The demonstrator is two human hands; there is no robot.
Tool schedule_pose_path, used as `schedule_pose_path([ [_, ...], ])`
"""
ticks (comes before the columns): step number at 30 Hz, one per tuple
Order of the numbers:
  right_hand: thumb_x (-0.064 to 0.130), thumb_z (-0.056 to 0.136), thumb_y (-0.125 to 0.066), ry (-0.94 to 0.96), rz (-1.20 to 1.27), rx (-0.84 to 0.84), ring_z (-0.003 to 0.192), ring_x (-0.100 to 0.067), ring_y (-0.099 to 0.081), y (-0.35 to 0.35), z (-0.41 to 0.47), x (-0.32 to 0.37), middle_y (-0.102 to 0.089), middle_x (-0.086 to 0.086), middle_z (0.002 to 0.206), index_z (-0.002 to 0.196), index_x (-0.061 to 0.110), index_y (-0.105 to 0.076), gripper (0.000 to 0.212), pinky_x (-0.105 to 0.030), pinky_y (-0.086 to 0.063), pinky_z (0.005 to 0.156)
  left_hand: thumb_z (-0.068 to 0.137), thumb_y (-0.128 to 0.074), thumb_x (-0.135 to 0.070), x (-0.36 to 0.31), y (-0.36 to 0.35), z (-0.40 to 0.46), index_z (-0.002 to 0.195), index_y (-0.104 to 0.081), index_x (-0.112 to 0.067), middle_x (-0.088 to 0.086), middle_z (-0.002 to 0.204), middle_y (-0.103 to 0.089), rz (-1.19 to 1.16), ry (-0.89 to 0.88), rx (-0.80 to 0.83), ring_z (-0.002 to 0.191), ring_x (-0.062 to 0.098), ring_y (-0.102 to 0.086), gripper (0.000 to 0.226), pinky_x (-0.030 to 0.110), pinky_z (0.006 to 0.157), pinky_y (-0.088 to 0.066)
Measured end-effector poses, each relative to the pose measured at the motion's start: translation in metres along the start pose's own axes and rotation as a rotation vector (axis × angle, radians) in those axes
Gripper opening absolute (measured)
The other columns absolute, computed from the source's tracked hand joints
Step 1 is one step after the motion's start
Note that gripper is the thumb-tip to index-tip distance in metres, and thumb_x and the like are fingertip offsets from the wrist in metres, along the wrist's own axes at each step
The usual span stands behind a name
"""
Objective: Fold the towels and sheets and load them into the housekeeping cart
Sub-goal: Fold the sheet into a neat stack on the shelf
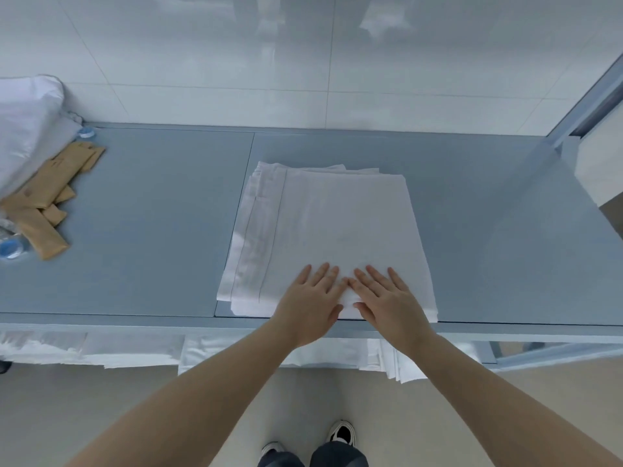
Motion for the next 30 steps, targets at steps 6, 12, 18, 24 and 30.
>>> schedule_pose_path([
  [6,0.008,0.057,-0.091,-0.142,-0.042,-0.05,0.105,-0.027,-0.067,0.004,-0.003,0.011,-0.07,-0.013,0.111,0.107,-0.001,-0.071,0.055,-0.051,-0.053,0.088,0.065,-0.082,-0.026,-0.035,0.007,0.012,0.106,-0.074,-0.015,0.003,0.11,-0.072,0.121,-0.045,-0.183,0.105,0.02,-0.068,0.044,0.04,0.089,-0.055],
  [12,0.0,0.054,-0.088,-0.141,-0.095,-0.057,0.102,-0.028,-0.068,0.004,-0.007,0.0,-0.07,-0.018,0.109,0.106,-0.006,-0.069,0.055,-0.048,-0.055,0.086,0.091,-0.052,-0.012,0.001,0.009,0.007,0.144,-0.04,-0.005,0.015,0.147,-0.043,0.304,0.082,-0.127,0.136,0.028,-0.041,0.055,0.047,0.111,-0.035],
  [18,-0.026,0.054,-0.067,-0.243,-0.094,-0.076,0.116,-0.038,-0.058,-0.001,-0.017,-0.01,-0.061,-0.024,0.123,0.12,-0.012,-0.059,0.067,-0.057,-0.046,0.095,0.085,-0.017,0.002,0.036,0.003,-0.014,0.153,0.0,-0.008,0.015,0.161,-0.005,0.27,0.156,-0.05,0.148,0.03,-0.007,0.071,0.049,0.12,-0.004],
  [24,-0.016,0.082,-0.043,-0.391,-0.019,0.119,0.147,-0.027,-0.01,-0.003,-0.029,-0.033,-0.015,-0.001,0.158,0.151,0.019,-0.021,0.081,-0.046,-0.02,0.118,0.095,-0.036,-0.001,0.069,0.002,-0.045,0.153,-0.008,-0.008,0.015,0.16,-0.011,0.197,0.252,-0.027,0.148,0.031,-0.009,0.065,0.043,0.121,-0.005],
  [30,-0.019,0.078,-0.054,-0.496,0.149,0.097,0.135,-0.035,-0.038,-0.008,-0.032,-0.041,-0.022,-0.005,0.158,0.148,0.03,-0.03,0.089,-0.041,-0.054,0.084,0.089,-0.064,-0.027,0.077,0.003,-0.052,0.149,-0.033,-0.012,0.014,0.155,-0.03,0.054,0.252,-0.112,0.144,0.03,-0.026,0.069,0.047,0.118,-0.02],
])
Point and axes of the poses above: each hand's wrist, its own z-axis towards the middle knuckle, its own y-axis out of the back of the hand, x = y × z, the point moved 1 cm from there along z, towards the middle knuckle
